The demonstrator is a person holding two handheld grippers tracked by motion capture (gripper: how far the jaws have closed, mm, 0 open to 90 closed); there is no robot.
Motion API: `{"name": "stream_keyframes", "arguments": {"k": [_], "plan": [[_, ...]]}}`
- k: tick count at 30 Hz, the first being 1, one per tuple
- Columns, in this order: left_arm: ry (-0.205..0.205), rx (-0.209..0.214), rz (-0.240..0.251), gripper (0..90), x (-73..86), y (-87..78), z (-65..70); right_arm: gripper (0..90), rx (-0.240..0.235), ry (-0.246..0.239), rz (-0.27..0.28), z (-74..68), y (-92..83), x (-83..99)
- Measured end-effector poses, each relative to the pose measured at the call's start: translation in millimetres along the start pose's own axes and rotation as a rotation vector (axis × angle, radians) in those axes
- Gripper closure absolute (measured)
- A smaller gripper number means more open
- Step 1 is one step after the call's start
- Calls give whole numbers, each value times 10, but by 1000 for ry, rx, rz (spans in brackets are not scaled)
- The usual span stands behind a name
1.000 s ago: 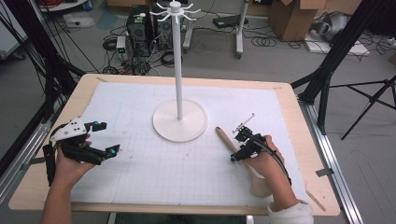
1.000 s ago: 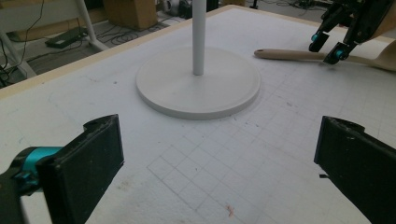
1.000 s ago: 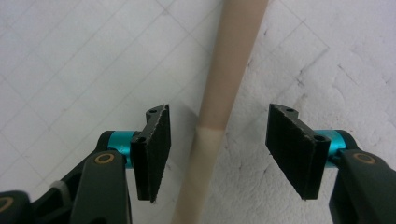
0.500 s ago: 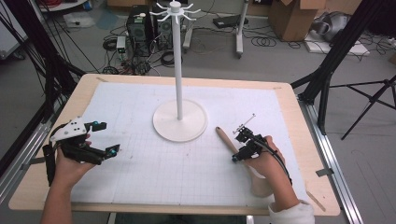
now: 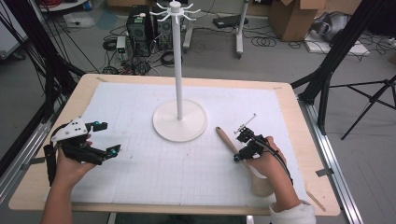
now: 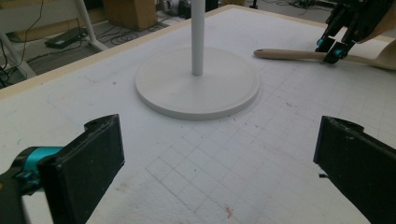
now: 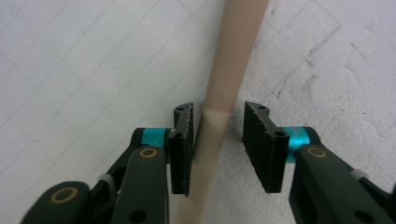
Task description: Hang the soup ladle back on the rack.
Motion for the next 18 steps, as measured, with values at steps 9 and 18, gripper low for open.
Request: {"name": "stream_keyframes", "arguments": {"k": [9, 18], "plan": [[5, 1, 0, 21, -6, -4, 2, 700, 12, -13, -6, -37, -5, -8], [3, -4, 3, 21, -9, -11, 1, 776, 6, 0, 6, -23, -19, 16]]}}
Point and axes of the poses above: each handheld gripper's, and its own axes: y roughly forward along the jaws, x roughly out of its underside, z roughly to its right, the point moved 7 cm from there along y, roughly forward along the jaws, and after that the axes turned 14 degrees about x, right-handed, at the moved point
